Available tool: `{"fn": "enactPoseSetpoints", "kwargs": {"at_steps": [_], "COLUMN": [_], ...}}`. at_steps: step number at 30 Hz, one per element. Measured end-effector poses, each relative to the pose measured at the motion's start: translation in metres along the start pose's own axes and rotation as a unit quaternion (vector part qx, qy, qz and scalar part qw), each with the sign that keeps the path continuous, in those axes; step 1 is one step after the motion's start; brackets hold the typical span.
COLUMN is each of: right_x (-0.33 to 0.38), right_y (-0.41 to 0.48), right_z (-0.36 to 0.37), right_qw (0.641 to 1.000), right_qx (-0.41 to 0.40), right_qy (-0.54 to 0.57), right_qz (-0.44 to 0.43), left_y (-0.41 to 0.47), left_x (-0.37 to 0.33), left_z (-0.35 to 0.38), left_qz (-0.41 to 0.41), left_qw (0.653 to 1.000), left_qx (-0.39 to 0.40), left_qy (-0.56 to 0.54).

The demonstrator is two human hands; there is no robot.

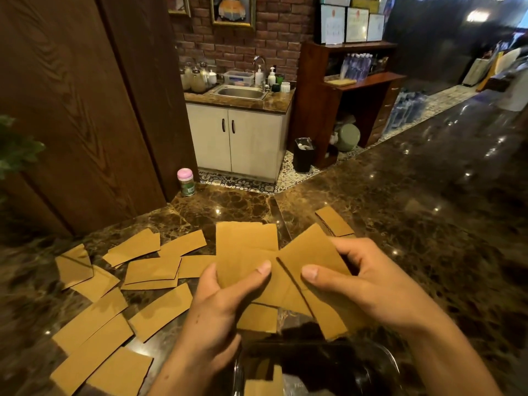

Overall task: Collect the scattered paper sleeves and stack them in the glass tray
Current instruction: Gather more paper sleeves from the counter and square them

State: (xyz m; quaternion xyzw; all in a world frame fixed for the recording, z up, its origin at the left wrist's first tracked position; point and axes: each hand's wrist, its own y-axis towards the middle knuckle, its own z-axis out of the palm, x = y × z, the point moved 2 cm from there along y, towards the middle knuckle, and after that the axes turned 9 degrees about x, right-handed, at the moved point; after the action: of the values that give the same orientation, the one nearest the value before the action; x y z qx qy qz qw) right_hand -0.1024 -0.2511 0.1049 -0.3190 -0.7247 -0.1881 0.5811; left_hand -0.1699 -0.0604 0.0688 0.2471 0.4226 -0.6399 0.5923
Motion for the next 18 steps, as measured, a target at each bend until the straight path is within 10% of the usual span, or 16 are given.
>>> {"fn": "enactPoseSetpoints", "kwargs": {"at_steps": [8, 13, 18], "right_x": [-0.007, -0.015, -0.023], "right_y": [0.007, 0.008, 0.011], "right_z": [0.012, 0.028, 0.029], "right_qw": [0.988, 0.994, 0.959], "right_qx": [-0.120, -0.048, -0.194], "right_qy": [0.082, 0.103, 0.203], "right_qz": [-0.052, -0.004, -0.036], "left_y": [-0.003, 0.001, 0.001], "left_x": [0.001, 0.000, 0.004], "left_z": [-0.001, 0.000, 0.001], "left_qz": [0.030, 0.046, 0.034], "left_qw": [0.999, 0.999, 0.999], "left_qx": [0.010, 0.009, 0.014], "left_qy": [-0.015, 0.014, -0.020]}}
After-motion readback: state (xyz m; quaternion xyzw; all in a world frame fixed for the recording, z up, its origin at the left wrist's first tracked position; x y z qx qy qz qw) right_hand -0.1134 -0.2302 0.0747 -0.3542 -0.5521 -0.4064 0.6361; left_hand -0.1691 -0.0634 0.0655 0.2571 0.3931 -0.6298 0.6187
